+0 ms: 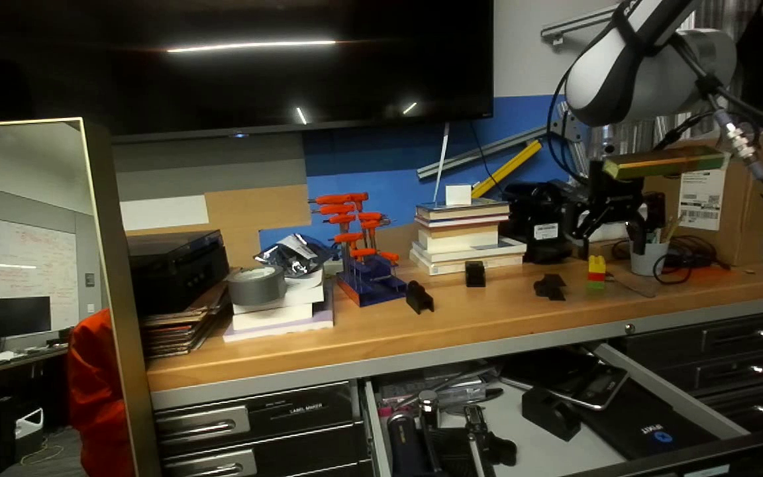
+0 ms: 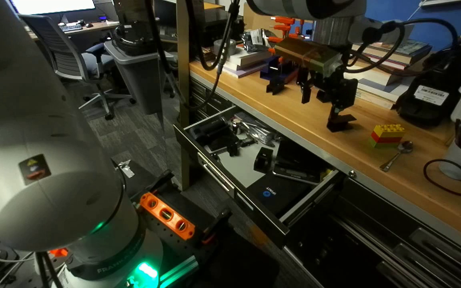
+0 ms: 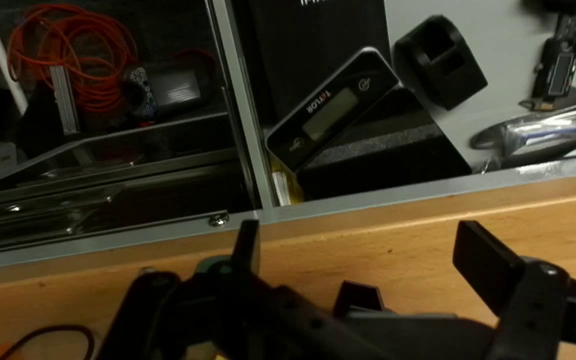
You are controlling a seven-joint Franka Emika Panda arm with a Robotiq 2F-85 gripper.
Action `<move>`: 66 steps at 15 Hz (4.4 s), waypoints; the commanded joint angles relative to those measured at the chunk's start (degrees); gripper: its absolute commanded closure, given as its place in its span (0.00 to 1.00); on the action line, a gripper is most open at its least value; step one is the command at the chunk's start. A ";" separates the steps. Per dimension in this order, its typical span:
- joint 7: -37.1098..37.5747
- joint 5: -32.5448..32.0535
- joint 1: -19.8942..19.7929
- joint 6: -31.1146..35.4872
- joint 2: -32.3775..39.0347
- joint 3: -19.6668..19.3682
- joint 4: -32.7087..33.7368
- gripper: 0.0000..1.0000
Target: Pick up the black objects from the countertop, put them in the drawer and close the drawer.
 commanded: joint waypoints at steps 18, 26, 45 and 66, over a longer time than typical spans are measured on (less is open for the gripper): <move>16.95 2.99 3.30 14.38 27.79 -1.75 20.97 0.00; 17.99 3.39 3.59 13.61 30.49 -2.92 23.23 0.00; 19.32 0.08 6.13 6.01 31.11 -5.51 24.27 0.76; 16.95 7.70 5.91 17.49 18.71 -1.10 -8.18 0.76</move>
